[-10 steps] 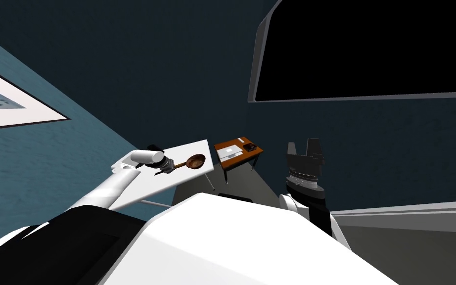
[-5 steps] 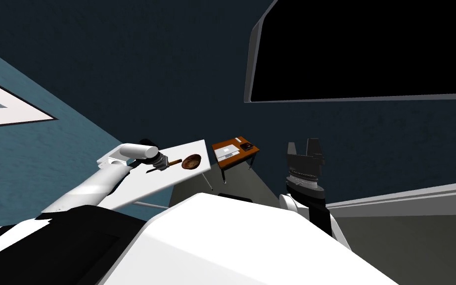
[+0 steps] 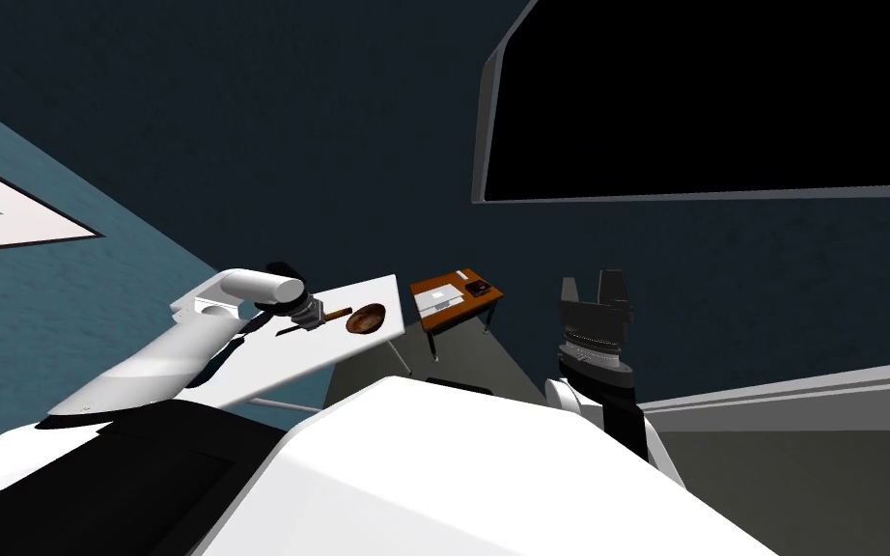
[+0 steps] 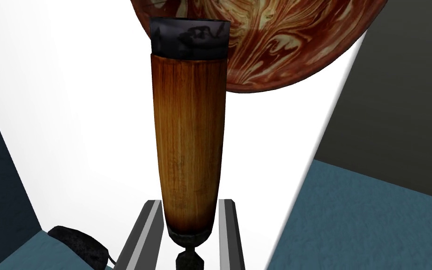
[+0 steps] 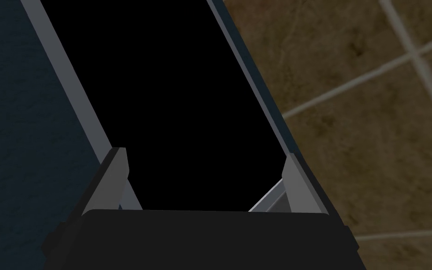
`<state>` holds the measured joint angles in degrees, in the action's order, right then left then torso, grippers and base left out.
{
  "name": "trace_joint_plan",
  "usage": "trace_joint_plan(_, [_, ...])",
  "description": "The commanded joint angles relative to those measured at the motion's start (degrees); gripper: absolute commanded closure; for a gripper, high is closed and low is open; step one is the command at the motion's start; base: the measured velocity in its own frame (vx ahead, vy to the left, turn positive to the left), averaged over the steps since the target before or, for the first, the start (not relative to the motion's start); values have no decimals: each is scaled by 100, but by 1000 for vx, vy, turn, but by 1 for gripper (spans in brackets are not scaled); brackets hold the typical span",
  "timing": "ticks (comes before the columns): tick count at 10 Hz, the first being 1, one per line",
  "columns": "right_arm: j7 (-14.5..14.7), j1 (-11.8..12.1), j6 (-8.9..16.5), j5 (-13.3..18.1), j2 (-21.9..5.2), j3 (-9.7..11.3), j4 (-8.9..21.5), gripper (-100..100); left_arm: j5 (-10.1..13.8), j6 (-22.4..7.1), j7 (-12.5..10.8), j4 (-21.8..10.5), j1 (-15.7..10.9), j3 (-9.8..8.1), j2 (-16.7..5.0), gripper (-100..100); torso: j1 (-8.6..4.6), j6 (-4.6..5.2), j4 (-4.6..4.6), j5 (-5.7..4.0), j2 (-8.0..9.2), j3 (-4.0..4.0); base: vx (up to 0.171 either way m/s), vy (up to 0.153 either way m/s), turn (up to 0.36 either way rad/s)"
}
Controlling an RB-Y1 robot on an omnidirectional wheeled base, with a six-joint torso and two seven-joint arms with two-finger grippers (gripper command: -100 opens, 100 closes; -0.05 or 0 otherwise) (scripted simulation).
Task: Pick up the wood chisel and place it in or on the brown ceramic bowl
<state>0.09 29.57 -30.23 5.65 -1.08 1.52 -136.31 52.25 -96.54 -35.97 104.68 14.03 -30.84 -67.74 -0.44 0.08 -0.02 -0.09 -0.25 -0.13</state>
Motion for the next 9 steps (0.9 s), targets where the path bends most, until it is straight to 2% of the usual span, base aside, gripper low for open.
trace_joint_plan(1, [0, 0, 0, 0, 0, 0, 0, 0, 65, -91, -45, 160, 18, 11, 4, 100, 0, 0, 0, 0, 0, 0, 89, -16, 34])
trace_joint_plan(9, [0, 0, 0, 0, 0, 0, 0, 0, 563, -455, -166, 1110, -11, 169, 27, 100, 29, 6, -7, 9, -9, -8, 85, -5, 53])
